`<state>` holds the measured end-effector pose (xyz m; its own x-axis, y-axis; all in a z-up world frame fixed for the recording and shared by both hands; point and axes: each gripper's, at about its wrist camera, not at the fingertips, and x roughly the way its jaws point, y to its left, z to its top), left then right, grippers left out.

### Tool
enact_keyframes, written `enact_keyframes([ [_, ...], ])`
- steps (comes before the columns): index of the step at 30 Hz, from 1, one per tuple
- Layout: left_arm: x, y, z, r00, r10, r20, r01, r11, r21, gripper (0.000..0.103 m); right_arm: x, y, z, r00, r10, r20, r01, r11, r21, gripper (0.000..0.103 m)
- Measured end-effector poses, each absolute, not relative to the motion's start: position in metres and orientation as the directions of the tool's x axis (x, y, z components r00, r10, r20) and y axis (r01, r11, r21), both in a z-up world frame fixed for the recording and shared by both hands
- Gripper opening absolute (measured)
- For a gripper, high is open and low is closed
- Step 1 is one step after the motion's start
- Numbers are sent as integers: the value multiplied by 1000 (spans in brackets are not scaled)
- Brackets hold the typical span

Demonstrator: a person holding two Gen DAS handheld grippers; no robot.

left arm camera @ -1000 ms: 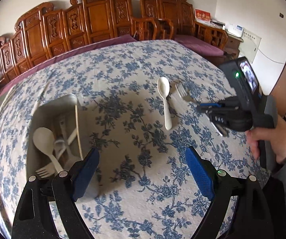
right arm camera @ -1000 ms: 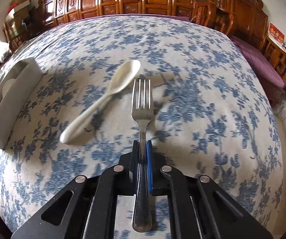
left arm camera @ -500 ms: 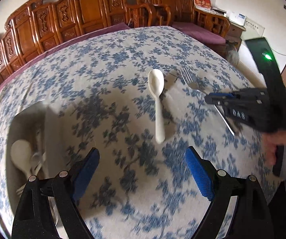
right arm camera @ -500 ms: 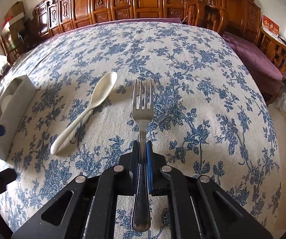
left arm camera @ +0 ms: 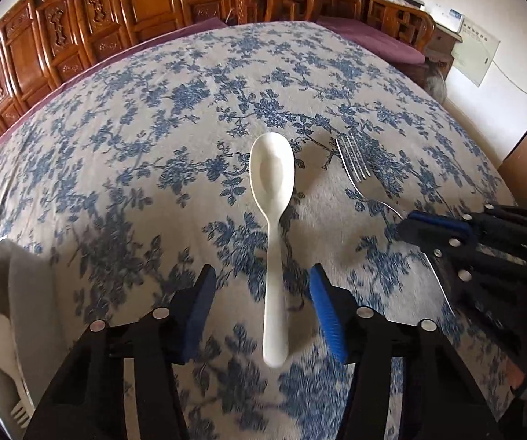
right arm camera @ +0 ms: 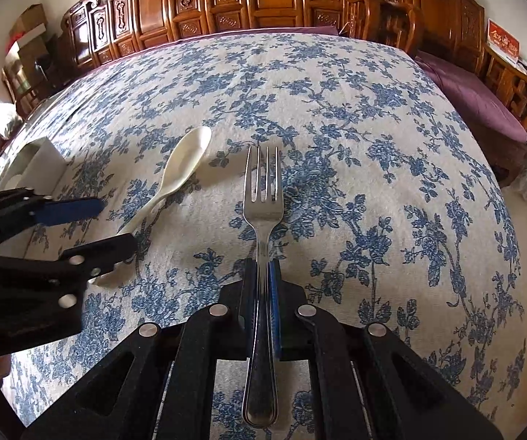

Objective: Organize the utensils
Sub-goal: 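Grasp the white plastic spoon with the left gripper while the right gripper holds the metal fork, then carry the white spoon over the tray and open the left gripper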

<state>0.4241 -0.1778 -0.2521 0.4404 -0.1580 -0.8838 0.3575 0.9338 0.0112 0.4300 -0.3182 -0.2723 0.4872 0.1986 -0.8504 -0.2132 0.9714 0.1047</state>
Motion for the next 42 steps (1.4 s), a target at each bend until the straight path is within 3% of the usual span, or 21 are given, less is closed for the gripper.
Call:
enact_keyframes([
  [2,428,-180,-255,438,-152,-886,356,934,15,41,430,-318,-272,487,199,-851,-212,972,106,9],
  [6,433,-185,-257,443,-148,-884,359,933,24,36,431,-316,-272,489,189,-852,-208,973,96,9],
  [9,434,-188,-256,443,-163,-881,372,928,16,7,430,-313,-272,494,173,-852,-212,974,75,9],
  [16,422,-175,-245,455,-157,-877,369,929,25,7,430,-312,-273,501,161,-850,-205,977,64,9],
  [28,382,-134,-181,553,-182,-813,371,928,44,7,427,-301,-273,537,107,-837,-193,981,1,9],
  [42,342,-60,-150,614,-112,-781,289,953,90,7,407,-272,-272,552,114,-826,-252,967,-35,9],
])
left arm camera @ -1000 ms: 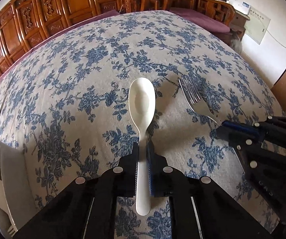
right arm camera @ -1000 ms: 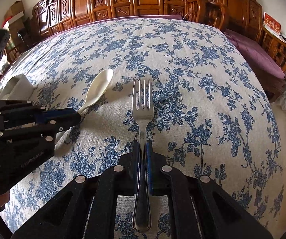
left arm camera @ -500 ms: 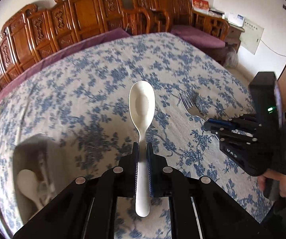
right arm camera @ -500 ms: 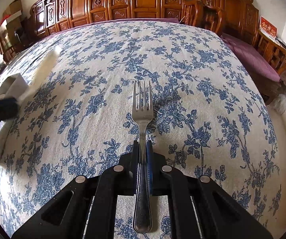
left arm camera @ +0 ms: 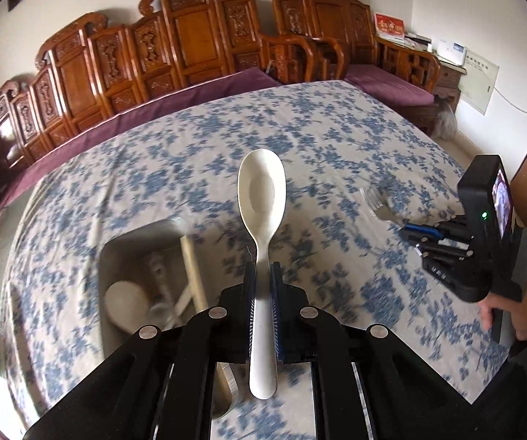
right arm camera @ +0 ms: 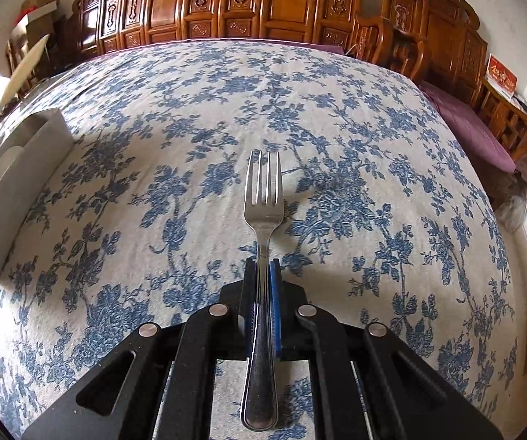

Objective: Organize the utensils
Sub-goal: 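Carry the white spoon over the tray and open the left gripper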

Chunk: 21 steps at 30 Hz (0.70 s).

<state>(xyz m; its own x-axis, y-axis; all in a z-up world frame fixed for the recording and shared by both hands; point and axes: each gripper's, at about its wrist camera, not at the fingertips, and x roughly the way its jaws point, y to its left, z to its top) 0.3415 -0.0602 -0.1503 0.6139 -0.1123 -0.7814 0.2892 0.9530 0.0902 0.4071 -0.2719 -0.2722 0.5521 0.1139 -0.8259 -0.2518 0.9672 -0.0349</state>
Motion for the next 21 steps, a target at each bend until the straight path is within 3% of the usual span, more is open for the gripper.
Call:
enact_keyframes([
  [21,336,26,-171,603,-10,-797,142,985,95,7,373,-227,-240,585,237,-776,-370,929,4,9],
])
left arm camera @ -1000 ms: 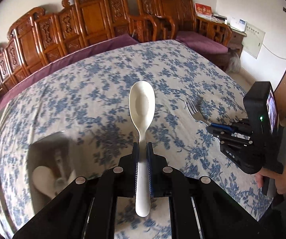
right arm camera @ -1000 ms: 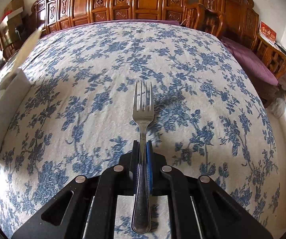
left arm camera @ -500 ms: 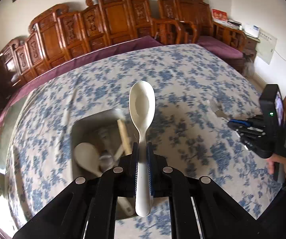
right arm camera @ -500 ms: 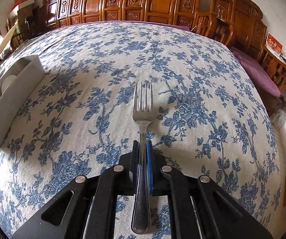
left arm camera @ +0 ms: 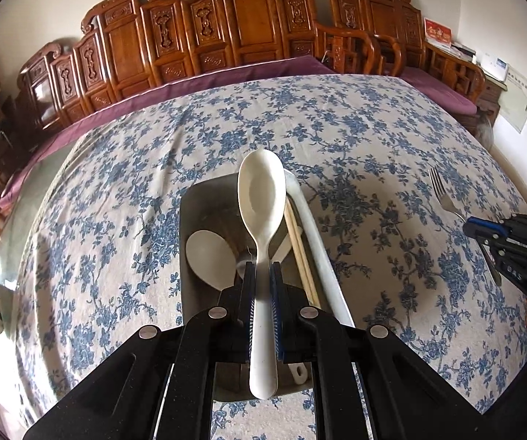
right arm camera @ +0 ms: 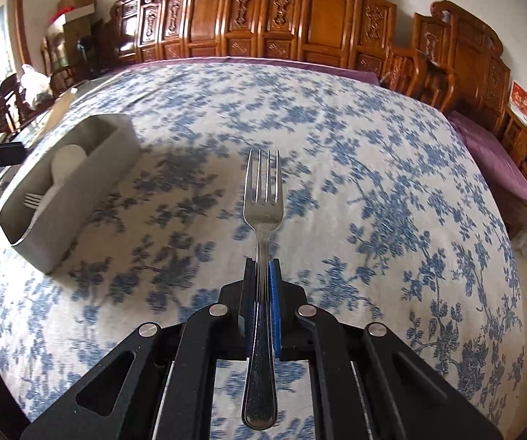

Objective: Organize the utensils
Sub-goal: 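Carry the white spoon over the tray and open the left gripper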

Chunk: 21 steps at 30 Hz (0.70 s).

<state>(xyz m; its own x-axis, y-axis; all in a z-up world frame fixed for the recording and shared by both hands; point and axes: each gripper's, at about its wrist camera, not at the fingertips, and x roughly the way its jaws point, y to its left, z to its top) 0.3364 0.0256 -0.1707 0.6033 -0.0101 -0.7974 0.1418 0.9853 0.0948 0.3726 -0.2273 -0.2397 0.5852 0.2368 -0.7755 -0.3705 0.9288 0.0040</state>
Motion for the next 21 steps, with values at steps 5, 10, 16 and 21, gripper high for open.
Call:
enact_keyframes([
  [5,341,31,-181,594,-13,-805,137,987,85,7,367,-217,-231,592,262,-762,-392,920,12,9],
  [10,348,35,-194,580,-21,-814,130,989,68,7,362,-209,-225,594,281,-753,-407,913,20,9],
  [16,354,37,-211,563,-36,-826,123,992,40,7,361,-200,-227,587,287,-756,-424,906,15,9],
  [21,356,40,-220,565,-22,-825,119,991,55,7,362,-195,-228,581,290,-760,-430,903,15,9],
])
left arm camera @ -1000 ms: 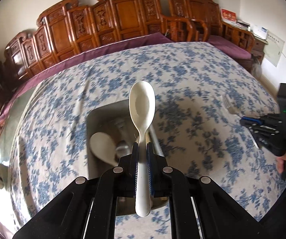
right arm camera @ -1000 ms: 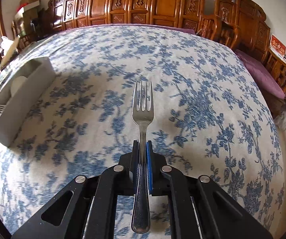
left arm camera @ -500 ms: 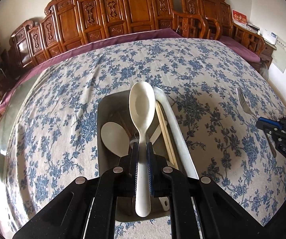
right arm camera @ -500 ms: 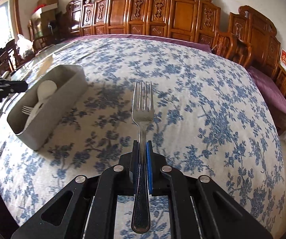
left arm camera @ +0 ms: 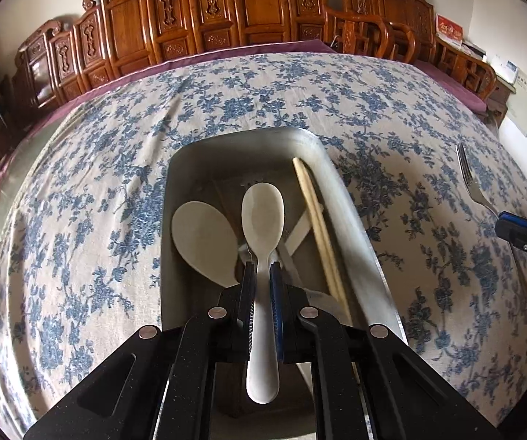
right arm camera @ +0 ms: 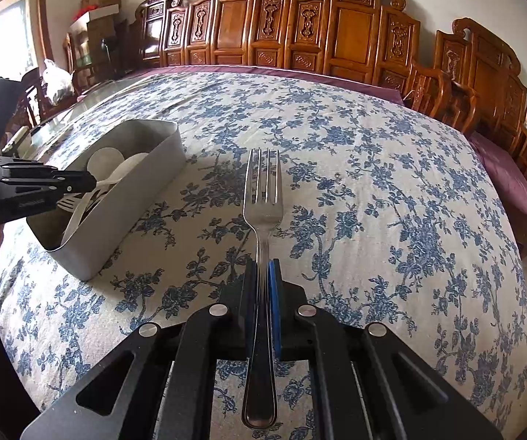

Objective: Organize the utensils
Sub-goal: 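Carry the white spoon over the tray and open the left gripper, then lower the metal fork into the tray and open the right gripper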

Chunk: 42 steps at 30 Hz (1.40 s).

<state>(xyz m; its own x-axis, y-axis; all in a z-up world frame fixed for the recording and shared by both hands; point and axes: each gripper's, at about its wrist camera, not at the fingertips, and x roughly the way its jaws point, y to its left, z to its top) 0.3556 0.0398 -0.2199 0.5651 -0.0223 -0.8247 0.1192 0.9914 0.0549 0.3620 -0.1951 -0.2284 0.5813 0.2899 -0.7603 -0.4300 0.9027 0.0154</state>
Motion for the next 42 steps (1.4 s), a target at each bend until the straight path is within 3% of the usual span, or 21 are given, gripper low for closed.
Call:
enact_keyframes([
  [9,356,48,-216,570,-84,-818,121,992,-18,8,366,-187,-230,576,284,-766,-427,904,14,9],
  [13,355,52,-210,581,-92,-809,118,993,-29,19,366,-186,-224,580,283,-764,-423,906,15,9],
  [21,351,70,-196,615,-89,-784,100,994,-34,26,363,-174,-214,576,277,-769,-428,904,5,9],
  [25,348,79,-187,639,-73,-766,86,996,-23,44,361,-162,-208,573,277,-771,-446,895,-10,9],
  [30,346,91,-179,660,-65,-749,72,997,-24,59,360,-143,-197,572,291,-767,-468,883,-14,9],
  [32,346,95,-177,668,-52,-743,62,998,-14,72,361,-133,-193,570,303,-764,-479,878,-9,9],
  [35,347,101,-175,676,-42,-736,51,999,-11,82,363,-116,-187,564,327,-759,-498,867,4,9],
  [42,352,119,-176,667,-18,-745,19,1000,-7,88,366,-74,-176,548,374,-748,-545,838,20,9],
])
